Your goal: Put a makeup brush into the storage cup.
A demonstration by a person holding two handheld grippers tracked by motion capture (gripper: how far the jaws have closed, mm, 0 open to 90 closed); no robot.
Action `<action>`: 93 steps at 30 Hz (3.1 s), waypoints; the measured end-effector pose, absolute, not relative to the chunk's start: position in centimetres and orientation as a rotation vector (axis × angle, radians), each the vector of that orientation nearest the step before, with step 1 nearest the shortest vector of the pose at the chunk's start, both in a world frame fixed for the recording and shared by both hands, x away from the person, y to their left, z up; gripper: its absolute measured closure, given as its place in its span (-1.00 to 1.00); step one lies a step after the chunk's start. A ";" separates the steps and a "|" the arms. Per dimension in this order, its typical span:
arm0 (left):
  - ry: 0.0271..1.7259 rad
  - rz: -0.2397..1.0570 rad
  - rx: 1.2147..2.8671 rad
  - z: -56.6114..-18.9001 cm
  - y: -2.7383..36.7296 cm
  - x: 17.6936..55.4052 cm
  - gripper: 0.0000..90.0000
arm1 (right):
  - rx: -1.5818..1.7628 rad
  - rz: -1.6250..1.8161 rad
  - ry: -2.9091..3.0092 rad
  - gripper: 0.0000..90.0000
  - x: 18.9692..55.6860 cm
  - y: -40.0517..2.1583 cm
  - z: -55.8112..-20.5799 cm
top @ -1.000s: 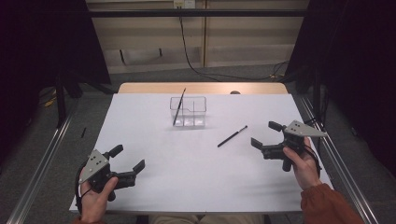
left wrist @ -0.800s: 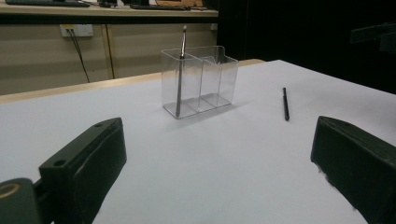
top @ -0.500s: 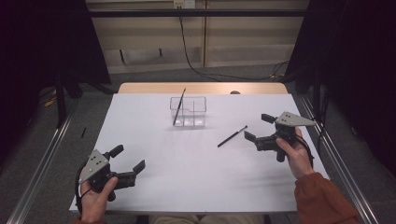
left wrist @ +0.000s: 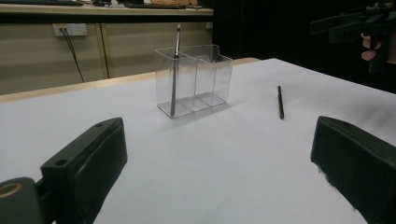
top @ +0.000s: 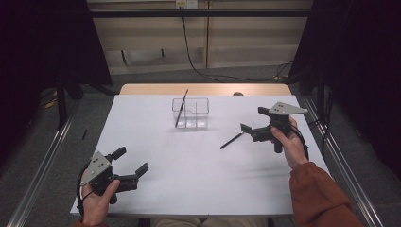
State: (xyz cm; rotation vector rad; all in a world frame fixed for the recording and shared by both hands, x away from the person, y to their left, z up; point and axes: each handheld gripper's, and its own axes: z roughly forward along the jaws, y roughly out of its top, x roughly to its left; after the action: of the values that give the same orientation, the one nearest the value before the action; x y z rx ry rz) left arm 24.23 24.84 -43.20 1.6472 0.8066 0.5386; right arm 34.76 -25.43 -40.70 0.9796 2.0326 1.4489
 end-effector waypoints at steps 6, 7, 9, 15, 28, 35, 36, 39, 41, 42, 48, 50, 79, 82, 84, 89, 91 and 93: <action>0.797 0.546 1.659 -43.2 24.8 24.2 -0.92 | 0.973 1.403 2.041 -1.00 36.2 -24.9 -40.3; 0.798 0.549 1.660 -43.2 24.8 24.2 -0.92 | 0.975 1.401 2.045 -1.00 36.4 -24.9 -40.3; 0.801 0.548 1.656 -43.2 24.8 24.2 -0.92 | 0.977 1.375 2.072 -1.00 36.8 -24.8 -40.2; 0.800 0.553 1.666 -43.2 24.9 24.2 -0.92 | 0.963 1.298 2.180 -1.00 37.8 -24.3 -39.7; 0.803 0.561 1.657 -43.3 25.0 24.3 -0.91 | 0.953 1.061 2.407 -0.97 39.2 -24.2 -39.2; 0.809 0.557 1.657 -43.4 25.1 24.4 -0.91 | 0.900 0.934 2.569 -0.92 39.6 -24.1 -39.0; 0.809 0.556 1.659 -43.4 25.1 24.5 -0.91 | 0.887 0.903 2.593 -0.91 39.6 -24.0 -39.1; 0.810 0.562 1.662 -43.4 25.1 24.5 -0.91 | 0.883 0.837 2.689 -0.87 39.9 -23.9 -39.3; 0.813 0.560 1.661 -43.4 25.1 24.5 -0.91 | 0.882 0.788 2.737 -0.87 40.0 -23.6 -39.5; 0.813 0.559 1.661 -43.4 25.0 24.5 -0.91 | 0.889 0.774 2.758 -0.87 40.1 -23.6 -39.5; 0.816 0.562 1.662 -43.5 25.1 24.6 -0.91 | 0.849 0.658 2.843 -0.85 40.6 -23.0 -40.2; 0.815 0.562 1.665 -43.5 25.1 24.6 -0.91 | 0.794 0.657 2.886 -0.86 40.7 -22.8 -40.4; 0.827 0.568 1.674 -43.6 25.2 24.7 -0.94 | 0.584 0.317 3.015 -0.24 44.4 -20.5 -44.1; 0.826 0.570 1.676 -43.6 25.2 24.7 -0.94 | 0.570 0.316 3.009 -0.20 44.5 -20.3 -44.4; 0.824 0.571 1.677 -43.6 25.2 24.7 -0.94 | 0.566 0.302 3.017 -0.11 44.5 -20.2 -44.6; 0.822 0.569 1.679 -43.6 25.2 24.7 -0.94 | 0.543 0.293 3.020 -0.02 44.8 -20.1 -44.7; 0.824 0.569 1.680 -43.6 25.2 24.7 -0.94 | 0.552 0.298 3.012 -0.02 45.0 -20.1 -44.6; 0.825 0.572 1.681 -43.6 25.2 24.7 -0.94 | 0.540 0.297 3.019 0.02 45.2 -20.1 -44.5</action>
State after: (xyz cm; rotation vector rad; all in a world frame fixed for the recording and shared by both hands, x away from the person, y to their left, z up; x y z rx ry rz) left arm 24.67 25.20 -43.62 1.6811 0.8254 0.5715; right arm 45.21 -20.12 -44.51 0.5402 3.0186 0.2966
